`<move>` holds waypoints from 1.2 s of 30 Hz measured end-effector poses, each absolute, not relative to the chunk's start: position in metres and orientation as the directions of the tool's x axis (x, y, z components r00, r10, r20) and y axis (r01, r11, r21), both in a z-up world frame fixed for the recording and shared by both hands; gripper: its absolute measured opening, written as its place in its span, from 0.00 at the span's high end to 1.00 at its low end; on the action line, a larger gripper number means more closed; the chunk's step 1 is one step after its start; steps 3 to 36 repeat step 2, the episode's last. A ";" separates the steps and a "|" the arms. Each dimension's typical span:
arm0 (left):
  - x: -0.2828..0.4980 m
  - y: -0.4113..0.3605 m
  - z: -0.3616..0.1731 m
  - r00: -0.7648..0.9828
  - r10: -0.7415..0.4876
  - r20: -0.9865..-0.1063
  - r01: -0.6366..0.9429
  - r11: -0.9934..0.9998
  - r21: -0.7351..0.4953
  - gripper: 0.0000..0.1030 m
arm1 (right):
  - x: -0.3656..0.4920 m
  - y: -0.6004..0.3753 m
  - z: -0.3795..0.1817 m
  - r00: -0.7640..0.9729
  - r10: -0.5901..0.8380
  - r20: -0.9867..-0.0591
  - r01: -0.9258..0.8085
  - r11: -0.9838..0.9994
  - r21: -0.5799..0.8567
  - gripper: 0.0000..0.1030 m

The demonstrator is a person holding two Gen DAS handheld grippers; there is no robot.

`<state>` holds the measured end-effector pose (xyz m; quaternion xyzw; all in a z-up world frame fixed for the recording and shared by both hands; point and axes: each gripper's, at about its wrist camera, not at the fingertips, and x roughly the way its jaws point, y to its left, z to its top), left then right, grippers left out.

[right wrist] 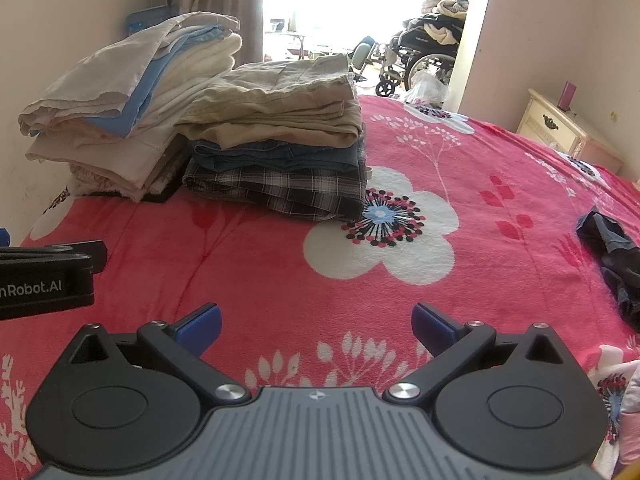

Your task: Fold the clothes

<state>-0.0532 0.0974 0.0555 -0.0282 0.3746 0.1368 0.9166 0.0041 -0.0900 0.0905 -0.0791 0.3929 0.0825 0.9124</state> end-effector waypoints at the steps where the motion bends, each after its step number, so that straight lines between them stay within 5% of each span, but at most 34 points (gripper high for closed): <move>1: -0.053 0.097 0.055 0.682 0.230 -0.694 -0.271 0.961 0.051 0.00 | 0.004 -0.090 0.091 0.678 0.088 -0.730 -0.212 0.974 -0.079 0.00; 36: -0.053 0.097 0.056 0.683 0.230 -0.694 -0.271 0.961 0.052 0.00 | 0.004 -0.090 0.091 0.678 0.088 -0.730 -0.212 0.974 -0.079 0.00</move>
